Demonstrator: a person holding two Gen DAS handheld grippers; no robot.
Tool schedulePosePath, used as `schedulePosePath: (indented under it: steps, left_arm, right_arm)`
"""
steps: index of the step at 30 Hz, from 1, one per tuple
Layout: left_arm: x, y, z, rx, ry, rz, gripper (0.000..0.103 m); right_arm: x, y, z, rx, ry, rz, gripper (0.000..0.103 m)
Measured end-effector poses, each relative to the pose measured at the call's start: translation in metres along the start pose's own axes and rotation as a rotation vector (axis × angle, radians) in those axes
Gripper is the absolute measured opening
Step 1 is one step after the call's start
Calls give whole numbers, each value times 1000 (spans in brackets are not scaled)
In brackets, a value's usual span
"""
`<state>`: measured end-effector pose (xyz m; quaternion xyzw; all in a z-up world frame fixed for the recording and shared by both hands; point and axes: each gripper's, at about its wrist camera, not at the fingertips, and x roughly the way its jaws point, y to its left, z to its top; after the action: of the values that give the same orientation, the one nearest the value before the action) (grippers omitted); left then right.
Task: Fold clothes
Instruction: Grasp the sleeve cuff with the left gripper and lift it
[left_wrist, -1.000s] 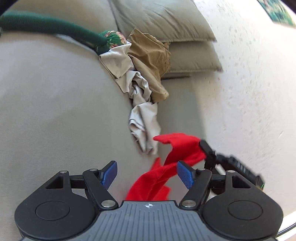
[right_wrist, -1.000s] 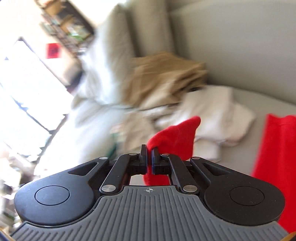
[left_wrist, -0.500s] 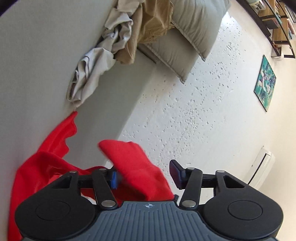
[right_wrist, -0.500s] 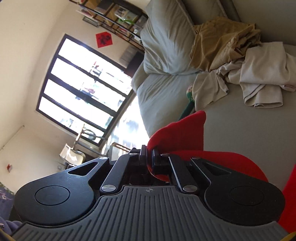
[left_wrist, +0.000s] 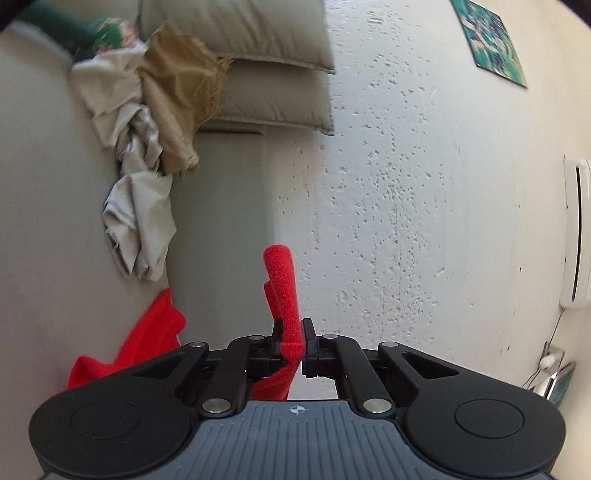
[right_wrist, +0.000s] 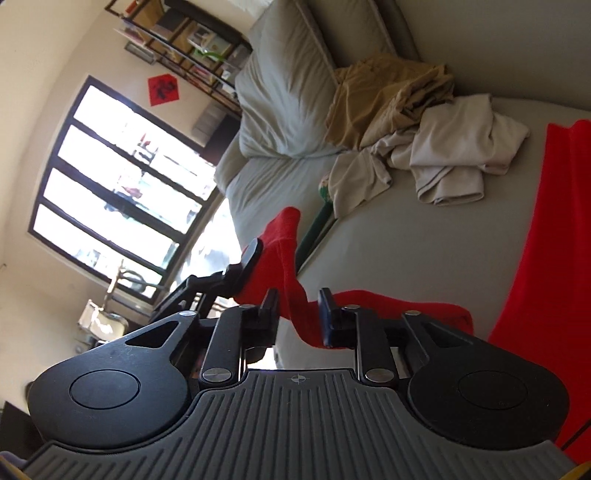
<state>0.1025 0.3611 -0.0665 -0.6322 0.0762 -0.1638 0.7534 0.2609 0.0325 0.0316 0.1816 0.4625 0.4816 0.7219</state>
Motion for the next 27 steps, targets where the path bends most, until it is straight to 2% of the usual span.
schedulePosePath:
  steps: [1, 3, 4, 6, 7, 10, 11, 15, 19, 23, 27]
  left_arm:
    - [-5, -19, 4, 71, -6, 12, 4]
    - [-15, -59, 10, 223, -26, 43, 4]
    - [-20, -82, 12, 311, -47, 67, 4]
    - [-31, -127, 15, 488, -87, 114, 4]
    - [-35, -142, 17, 552, -101, 142, 4]
    - [-41, -168, 22, 683, -129, 238, 4]
    - [-41, -169, 25, 714, -134, 275, 4]
    - [-37, -151, 48, 760, -148, 392, 4]
    - [-31, -136, 75, 792, -177, 452, 4]
    - [-13, -133, 105, 877, -193, 494, 4]
    - [17, -100, 130, 903, -147, 601, 4]
  right_arm:
    - [-19, 9, 0, -21, -58, -35, 48]
    - [-61, 27, -3, -59, -190, -109, 49]
    - [-85, 36, -6, -76, -263, -150, 56]
    - [-125, 52, -11, -109, -383, -240, 58]
    - [-142, 59, -14, -125, -436, -285, 59]
    - [-182, 75, -21, -164, -552, -425, 74]
    - [-190, 79, -23, -173, -576, -473, 74]
    - [-208, 89, -29, -160, -625, -557, 74]
    - [-202, 91, -30, -152, -611, -553, 76]
    - [-181, 89, -26, -159, -588, -544, 76]
    - [-158, 81, -23, -150, -550, -515, 76]
